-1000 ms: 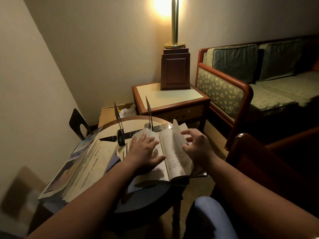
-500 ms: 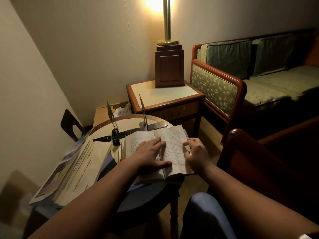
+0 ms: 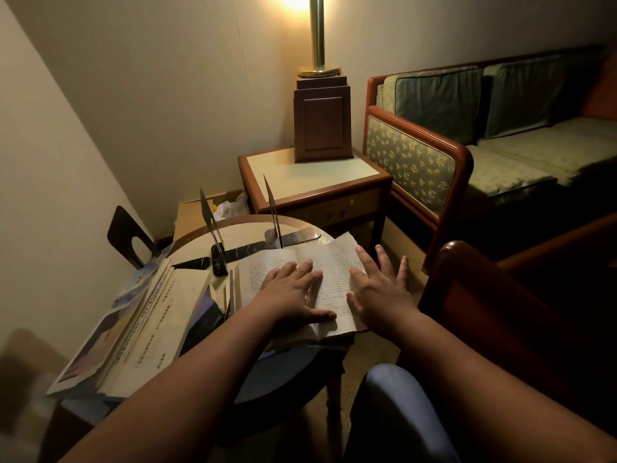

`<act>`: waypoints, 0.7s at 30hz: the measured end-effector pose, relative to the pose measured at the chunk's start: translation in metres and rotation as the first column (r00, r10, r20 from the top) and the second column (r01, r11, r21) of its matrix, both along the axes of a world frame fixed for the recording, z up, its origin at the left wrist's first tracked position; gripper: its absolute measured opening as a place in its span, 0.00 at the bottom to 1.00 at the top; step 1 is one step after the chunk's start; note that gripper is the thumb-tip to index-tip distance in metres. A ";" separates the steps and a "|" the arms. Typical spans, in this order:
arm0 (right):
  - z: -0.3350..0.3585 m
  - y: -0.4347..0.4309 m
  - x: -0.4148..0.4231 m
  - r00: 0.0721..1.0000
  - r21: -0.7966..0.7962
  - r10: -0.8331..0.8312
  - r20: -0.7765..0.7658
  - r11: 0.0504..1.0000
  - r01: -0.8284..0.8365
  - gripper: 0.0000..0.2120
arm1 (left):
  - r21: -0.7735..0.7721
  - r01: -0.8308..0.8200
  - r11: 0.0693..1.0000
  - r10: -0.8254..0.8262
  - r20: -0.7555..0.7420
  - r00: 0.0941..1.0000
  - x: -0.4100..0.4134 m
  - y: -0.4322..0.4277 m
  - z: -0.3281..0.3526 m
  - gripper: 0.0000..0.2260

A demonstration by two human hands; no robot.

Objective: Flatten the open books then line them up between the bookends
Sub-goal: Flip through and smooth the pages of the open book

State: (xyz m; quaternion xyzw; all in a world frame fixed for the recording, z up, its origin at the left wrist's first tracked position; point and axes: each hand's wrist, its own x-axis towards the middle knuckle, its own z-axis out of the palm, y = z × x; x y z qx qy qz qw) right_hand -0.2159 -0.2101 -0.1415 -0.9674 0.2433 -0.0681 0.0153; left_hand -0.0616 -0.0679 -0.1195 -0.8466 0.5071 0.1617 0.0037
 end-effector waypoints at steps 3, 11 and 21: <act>0.008 0.005 0.000 0.995 -0.077 0.054 -0.089 0.995 -0.061 0.29 | 0.039 0.003 0.999 -0.005 0.035 0.999 -0.004 -0.006 0.002 0.46; 0.007 0.002 0.006 0.948 0.043 0.241 -0.206 0.970 -0.238 0.35 | 0.042 0.023 0.999 -0.025 0.041 0.999 -0.002 -0.001 -0.002 0.45; -0.004 -0.008 0.018 0.938 0.187 0.205 -0.280 0.970 -0.156 0.36 | 0.005 0.055 0.998 -0.056 0.031 0.998 0.003 0.001 -0.011 0.45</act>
